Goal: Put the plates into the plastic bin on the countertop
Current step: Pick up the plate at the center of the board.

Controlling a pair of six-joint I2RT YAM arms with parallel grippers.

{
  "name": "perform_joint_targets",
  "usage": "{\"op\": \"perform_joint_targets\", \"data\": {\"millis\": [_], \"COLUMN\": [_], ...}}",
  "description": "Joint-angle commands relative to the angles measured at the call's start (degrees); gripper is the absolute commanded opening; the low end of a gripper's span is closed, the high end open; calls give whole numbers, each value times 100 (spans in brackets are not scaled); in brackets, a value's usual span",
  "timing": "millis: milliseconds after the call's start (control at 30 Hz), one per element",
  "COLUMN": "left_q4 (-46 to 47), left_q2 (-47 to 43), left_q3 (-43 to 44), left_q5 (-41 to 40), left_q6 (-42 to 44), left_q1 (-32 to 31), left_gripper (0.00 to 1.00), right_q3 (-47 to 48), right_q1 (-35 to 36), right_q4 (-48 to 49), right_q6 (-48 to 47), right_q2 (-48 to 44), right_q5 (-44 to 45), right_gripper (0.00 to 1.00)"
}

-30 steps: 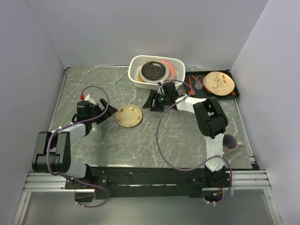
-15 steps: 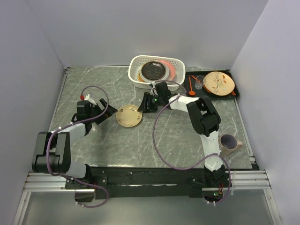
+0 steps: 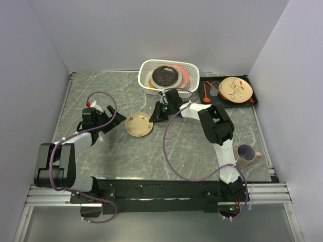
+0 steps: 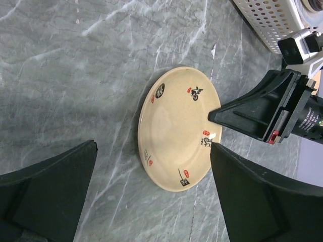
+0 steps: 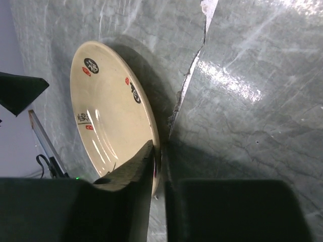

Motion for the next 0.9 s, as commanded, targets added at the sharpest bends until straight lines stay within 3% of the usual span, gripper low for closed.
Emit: {"op": "perform_joint_targets", "data": {"millis": [0, 367, 867], "left_q4": [56, 82, 47], "left_q2": [-171, -171, -206], "left_q3": [227, 209, 209], "left_q5": [-3, -3, -38], "left_q6": [90, 90, 116], "left_q1": [-21, -21, -21], "left_gripper": [99, 99, 99], "right_q3": [127, 22, -137], "right_q1": [47, 39, -32], "right_q4": [-2, 86, 279], "right_q6": [-43, -25, 63], "right_q2": [188, 29, -410], "right_q5": [-160, -178, -204], "right_gripper": [10, 1, 0]}}
